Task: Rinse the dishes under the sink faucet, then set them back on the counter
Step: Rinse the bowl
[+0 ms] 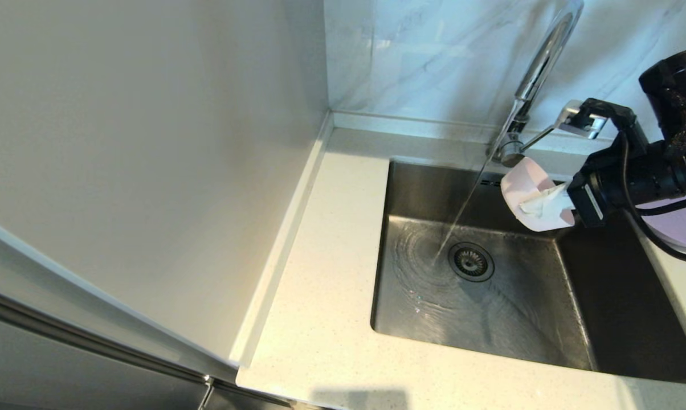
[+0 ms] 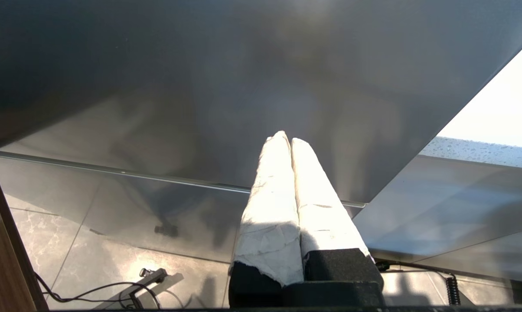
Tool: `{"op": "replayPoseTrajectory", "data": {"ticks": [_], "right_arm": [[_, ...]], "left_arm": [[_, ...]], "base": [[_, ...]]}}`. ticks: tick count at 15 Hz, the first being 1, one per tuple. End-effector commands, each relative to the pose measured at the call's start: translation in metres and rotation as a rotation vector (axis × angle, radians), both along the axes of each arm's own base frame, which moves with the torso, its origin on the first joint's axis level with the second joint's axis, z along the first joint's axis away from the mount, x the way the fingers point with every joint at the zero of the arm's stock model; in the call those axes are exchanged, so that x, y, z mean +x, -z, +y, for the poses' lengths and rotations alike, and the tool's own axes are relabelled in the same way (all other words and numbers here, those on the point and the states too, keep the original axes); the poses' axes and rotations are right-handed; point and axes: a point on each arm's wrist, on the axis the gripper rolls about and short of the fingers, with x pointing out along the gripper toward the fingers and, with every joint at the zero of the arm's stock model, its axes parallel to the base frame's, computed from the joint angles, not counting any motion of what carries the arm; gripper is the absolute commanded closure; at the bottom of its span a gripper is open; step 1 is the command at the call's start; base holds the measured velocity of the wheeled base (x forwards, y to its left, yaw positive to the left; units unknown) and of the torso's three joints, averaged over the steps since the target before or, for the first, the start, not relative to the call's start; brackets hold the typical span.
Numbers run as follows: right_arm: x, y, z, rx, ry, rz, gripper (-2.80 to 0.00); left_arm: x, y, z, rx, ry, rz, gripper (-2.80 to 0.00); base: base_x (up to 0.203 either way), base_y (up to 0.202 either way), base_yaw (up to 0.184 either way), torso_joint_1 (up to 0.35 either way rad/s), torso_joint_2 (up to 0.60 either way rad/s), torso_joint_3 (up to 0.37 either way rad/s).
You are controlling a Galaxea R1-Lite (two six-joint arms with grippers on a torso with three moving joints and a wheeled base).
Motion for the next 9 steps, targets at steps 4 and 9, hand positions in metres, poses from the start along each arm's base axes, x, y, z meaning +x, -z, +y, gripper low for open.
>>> {"op": "replayPoseTrajectory", "data": {"ticks": [4,9], "right_arm": [[-0.021,-0.023,-0.02,0.528,-0.021,0.202,0.0],[-0.011,-0.003,-0.04,0.7,0.002,0.318,0.0]], "left_arm": [[0.0,0.0,0.0,0.0,-0.001,0.0,0.0],[0.0,0.0,0.0,0.0,0.001,0.0,0.0]], "base": [[0.0,0.0,0.0,0.0,0.0,0.0],[0.0,0.0,0.0,0.0,0.0,0.0]]}}
